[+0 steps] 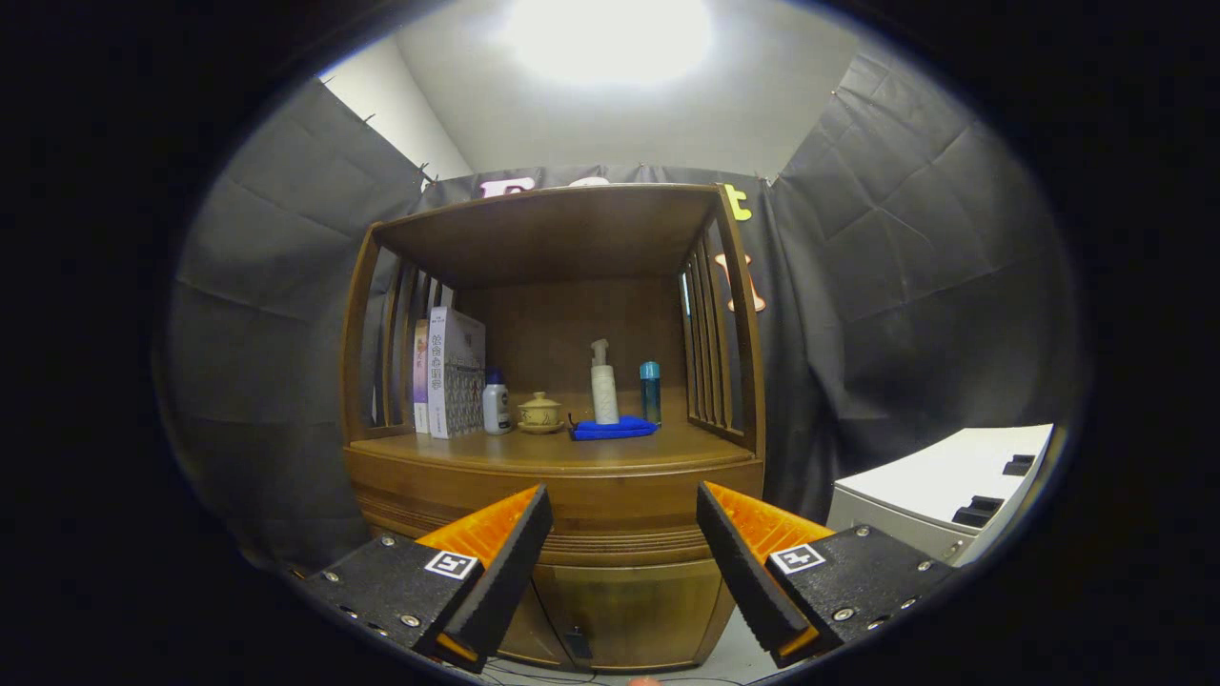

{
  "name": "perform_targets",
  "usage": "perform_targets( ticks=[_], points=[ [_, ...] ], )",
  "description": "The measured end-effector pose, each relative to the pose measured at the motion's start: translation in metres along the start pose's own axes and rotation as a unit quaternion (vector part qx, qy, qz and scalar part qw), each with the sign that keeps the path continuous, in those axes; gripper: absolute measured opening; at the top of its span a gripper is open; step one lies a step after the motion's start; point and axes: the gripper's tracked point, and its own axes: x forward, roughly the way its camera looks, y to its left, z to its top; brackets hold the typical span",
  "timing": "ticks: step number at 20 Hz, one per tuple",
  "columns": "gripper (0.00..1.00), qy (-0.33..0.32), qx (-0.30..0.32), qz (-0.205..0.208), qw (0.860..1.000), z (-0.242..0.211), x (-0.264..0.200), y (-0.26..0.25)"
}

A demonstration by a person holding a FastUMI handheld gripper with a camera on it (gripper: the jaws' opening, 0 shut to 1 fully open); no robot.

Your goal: Pull open the drawer, take out the items inside it, and place them on the countertop above the cabinet.

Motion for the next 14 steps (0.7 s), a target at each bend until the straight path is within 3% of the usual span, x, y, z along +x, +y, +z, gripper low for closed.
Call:
perform_targets(
  ticks=[14],
  points=[
    [0.96, 0.028, 0.020, 0.037, 0.999, -0.020, 0.078, 0.044]
  ],
)
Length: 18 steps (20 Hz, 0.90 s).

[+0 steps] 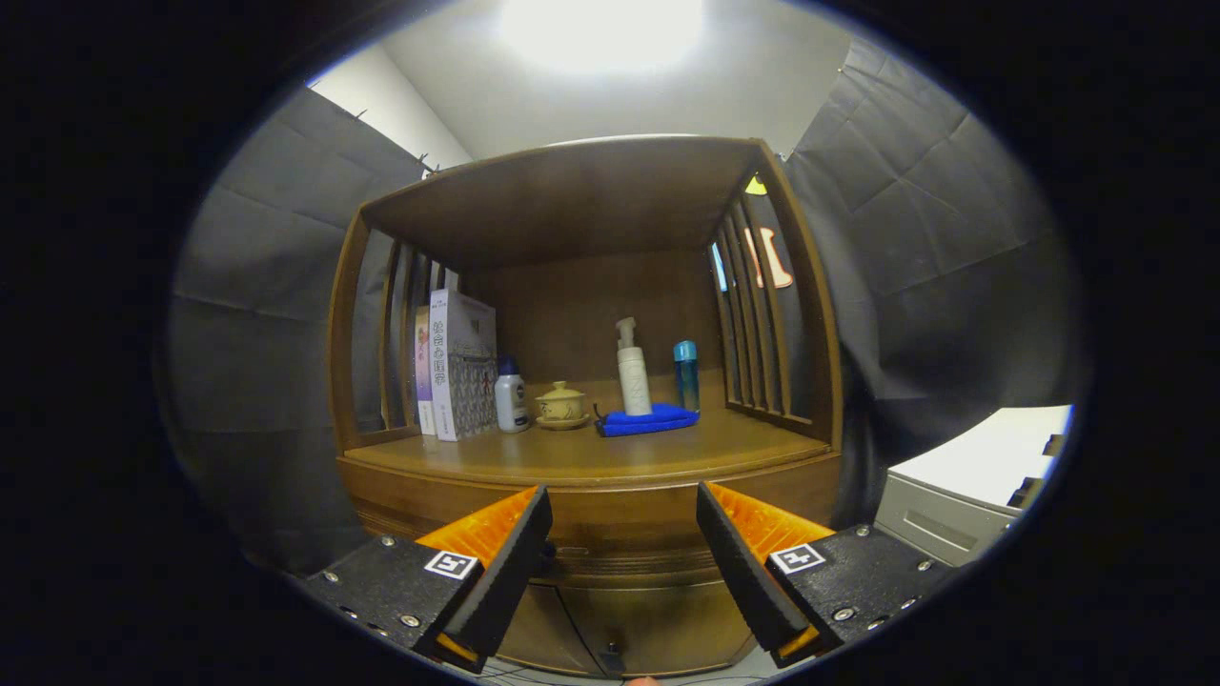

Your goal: Pull open the drawer, take out the items inside it, and place them on the countertop above the cabinet.

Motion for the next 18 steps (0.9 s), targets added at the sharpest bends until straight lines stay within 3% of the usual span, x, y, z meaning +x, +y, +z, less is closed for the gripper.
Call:
perform_targets(
  ticks=[5, 13, 18],
  points=[
    [0.95, 0.008, -0.002, 0.026, 1.000, -0.021, 0.031, 0.033],
    [0.96, 0.069, -0.012, 0.033, 0.997, -0.083, 0.057, 0.050],
    [0.86, 0.094, -0.018, 0.033, 0.995, -0.107, 0.064, 0.058]
  ],
)
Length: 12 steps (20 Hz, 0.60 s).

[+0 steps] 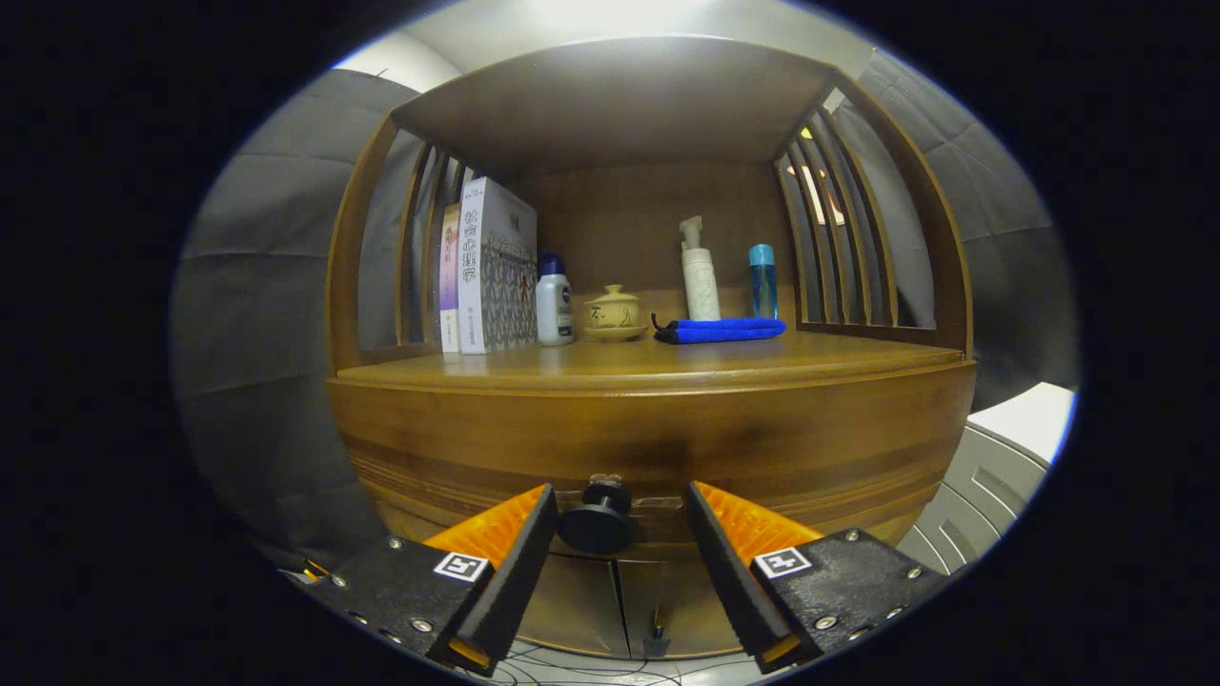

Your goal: Pull open the drawer, take out the items inside it, and place them on the countertop above the cabinet.

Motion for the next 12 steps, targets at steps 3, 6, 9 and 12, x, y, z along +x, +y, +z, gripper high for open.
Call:
perform_targets(
  ticks=[3, 6, 9, 12],
  points=[
    [0.79, 0.023, 0.014, 0.000, 1.000, -0.012, 0.008, 0.003],
    [0.64, 0.038, 0.033, 0.018, 0.999, -0.016, 0.010, 0.014],
    [0.46, 0.038, 0.032, 0.010, 0.999, -0.017, 0.010, 0.012],
    [0.40, 0.039, 0.030, 0.006, 0.999, -0.018, 0.009, 0.012]
  ],
)
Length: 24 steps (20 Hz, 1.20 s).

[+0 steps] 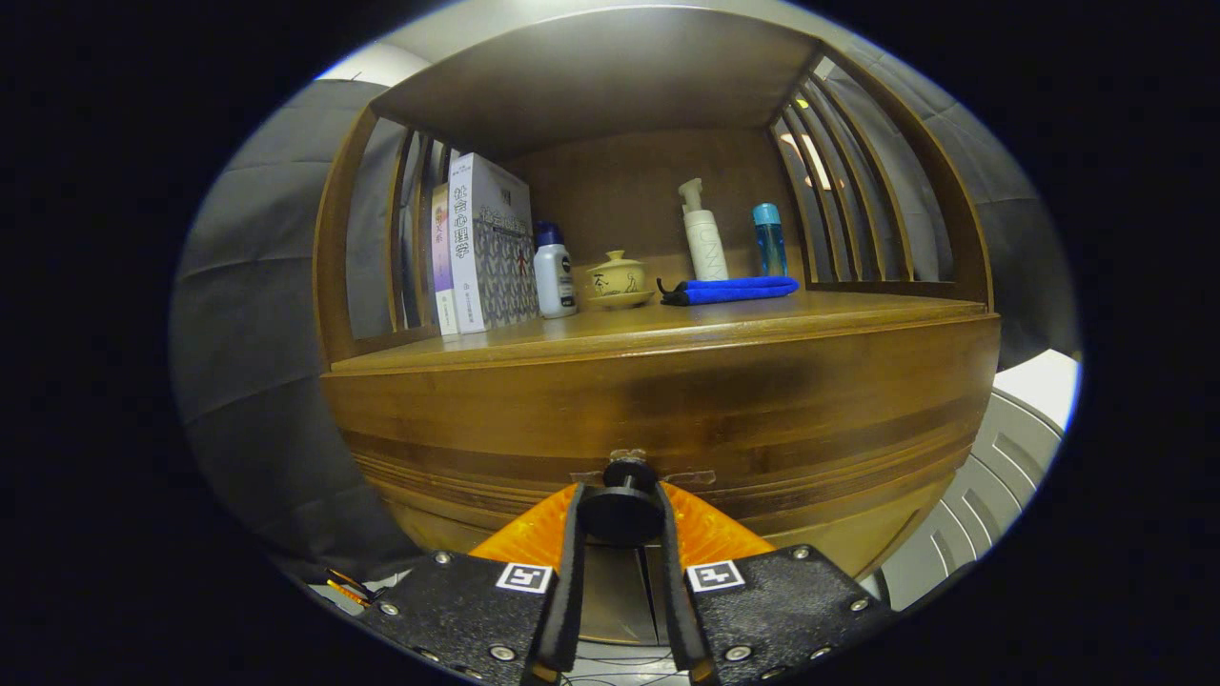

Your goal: Pull open the drawer, take out the items inside it, and place them on the countertop above the cabinet.

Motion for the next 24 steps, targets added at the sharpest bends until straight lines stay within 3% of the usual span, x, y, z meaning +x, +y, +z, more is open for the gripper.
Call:
perform_targets(
  ticks=[12, 24],
  points=[
    [0.37, -0.020, -0.046, -0.017, 0.999, -0.009, -0.050, 0.003],
    [0.37, -0.035, -0.052, -0.008, 0.998, -0.025, -0.109, 0.010]
  ],
)
